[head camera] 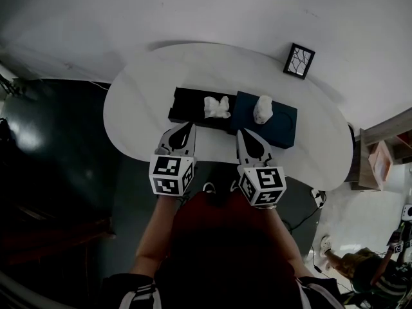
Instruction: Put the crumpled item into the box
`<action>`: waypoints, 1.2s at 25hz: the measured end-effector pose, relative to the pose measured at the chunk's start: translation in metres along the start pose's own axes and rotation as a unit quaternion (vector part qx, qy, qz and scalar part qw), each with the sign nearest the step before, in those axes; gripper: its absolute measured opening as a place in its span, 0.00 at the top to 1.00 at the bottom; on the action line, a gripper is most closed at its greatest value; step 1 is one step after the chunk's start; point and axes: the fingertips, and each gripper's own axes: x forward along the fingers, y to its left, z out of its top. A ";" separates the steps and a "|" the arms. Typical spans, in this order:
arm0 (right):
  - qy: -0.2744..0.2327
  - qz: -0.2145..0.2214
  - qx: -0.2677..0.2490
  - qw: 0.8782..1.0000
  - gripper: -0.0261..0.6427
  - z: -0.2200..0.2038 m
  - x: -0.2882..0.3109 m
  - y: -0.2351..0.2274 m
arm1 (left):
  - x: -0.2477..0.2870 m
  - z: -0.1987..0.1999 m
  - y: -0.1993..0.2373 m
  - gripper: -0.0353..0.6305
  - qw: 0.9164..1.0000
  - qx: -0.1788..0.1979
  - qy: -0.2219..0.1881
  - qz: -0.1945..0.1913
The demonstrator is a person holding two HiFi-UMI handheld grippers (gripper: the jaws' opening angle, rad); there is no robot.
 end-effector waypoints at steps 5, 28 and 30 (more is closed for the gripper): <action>-0.001 -0.005 0.004 1.000 0.94 -0.001 -0.009 0.001 | -0.008 -0.004 -0.007 0.91 1.000 -0.004 -0.004 -0.005; -0.004 0.050 0.005 0.999 0.94 -0.008 -0.054 0.006 | -0.057 -0.011 -0.036 0.91 0.998 -0.023 -0.024 0.053; -0.006 0.055 0.004 0.998 0.94 -0.009 -0.061 0.008 | -0.064 -0.013 -0.039 0.91 0.998 -0.025 -0.025 0.057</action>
